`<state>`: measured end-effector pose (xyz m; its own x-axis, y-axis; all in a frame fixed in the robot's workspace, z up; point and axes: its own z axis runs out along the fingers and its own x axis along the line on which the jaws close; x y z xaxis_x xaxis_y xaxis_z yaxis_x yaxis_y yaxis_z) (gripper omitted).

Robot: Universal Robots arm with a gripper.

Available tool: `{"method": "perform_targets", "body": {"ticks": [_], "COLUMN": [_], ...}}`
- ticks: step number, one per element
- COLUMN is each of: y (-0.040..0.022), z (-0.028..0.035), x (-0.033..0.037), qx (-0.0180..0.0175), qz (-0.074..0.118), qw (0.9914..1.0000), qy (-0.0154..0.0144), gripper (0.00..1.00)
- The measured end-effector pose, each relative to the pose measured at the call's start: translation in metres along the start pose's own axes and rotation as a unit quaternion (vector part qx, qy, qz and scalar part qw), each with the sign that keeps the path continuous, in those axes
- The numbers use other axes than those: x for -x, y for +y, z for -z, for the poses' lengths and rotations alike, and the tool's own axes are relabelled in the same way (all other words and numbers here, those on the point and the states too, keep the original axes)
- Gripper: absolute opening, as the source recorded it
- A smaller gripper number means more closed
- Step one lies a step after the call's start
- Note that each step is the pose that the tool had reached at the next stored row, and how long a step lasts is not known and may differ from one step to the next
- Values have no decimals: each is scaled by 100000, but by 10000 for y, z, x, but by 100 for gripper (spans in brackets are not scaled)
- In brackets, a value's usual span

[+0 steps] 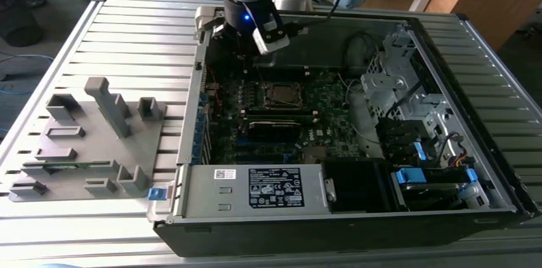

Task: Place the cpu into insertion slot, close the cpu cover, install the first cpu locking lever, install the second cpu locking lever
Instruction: 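Install the first cpu locking lever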

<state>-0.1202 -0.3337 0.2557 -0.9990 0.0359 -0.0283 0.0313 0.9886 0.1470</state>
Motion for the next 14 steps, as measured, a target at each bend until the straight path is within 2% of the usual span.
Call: {"method": "perform_targets", "body": {"ticks": [1,2,6,11,12,14], "y": [-1,-1,-1,-3,-3,-3], "z": [-1,-2,-4,-14,-16,-17], "x": [-4,-6,-16,-17,-17,-17], "qx": [233,642,2509,2659,2853,3702], "qz": [-8,-14,-66,-71,-74,-107], "qw": [100000,99998,99969,99965,99959,99931], "qy": [9,-3,-29,-28,-13,6], "gripper": [11,11,11,11,11,11]}}
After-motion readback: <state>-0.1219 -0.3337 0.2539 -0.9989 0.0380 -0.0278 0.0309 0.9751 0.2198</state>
